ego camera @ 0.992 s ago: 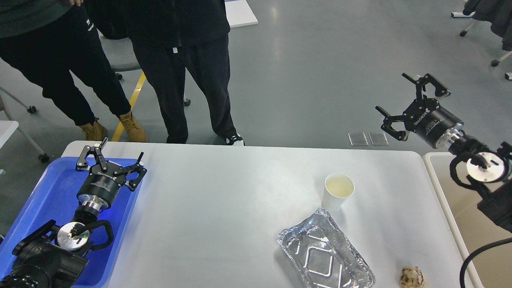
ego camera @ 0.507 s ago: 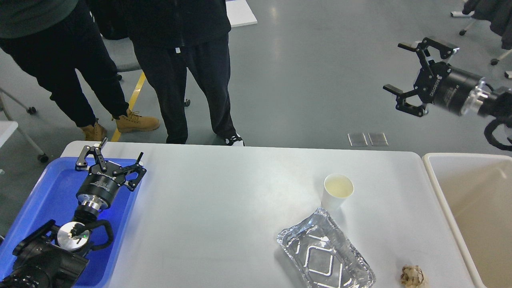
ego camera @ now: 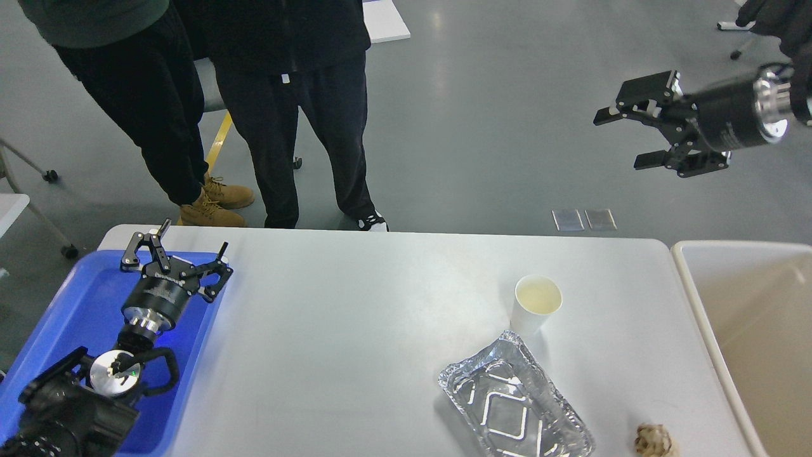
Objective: Tidy desktop
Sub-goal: 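Raise the right gripper up and away from the bin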
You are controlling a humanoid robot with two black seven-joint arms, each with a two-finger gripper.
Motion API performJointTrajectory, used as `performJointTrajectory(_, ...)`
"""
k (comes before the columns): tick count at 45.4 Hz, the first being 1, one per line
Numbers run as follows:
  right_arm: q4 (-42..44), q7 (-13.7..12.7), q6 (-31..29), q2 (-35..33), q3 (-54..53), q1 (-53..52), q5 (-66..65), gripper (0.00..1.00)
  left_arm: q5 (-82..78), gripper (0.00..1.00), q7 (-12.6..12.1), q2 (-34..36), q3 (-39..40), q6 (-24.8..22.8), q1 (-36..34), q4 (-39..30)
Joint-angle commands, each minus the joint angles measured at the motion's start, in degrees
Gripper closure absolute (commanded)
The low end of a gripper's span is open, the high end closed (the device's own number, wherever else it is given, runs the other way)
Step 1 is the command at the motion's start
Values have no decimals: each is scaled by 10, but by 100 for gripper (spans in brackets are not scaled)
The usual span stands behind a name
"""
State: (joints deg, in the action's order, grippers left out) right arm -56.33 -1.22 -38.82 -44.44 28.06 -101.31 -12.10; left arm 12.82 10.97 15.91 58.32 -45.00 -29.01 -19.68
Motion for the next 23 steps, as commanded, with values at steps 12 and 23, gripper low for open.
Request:
performJointTrajectory(12,-149,4,-10,65,320,-256,-111,0,-1,0,0,0,0,0,0,0)
performJointTrajectory(23,-173,5,-42,145,394,-309,-111,0,-1,0,0,0,0,0,0,0)
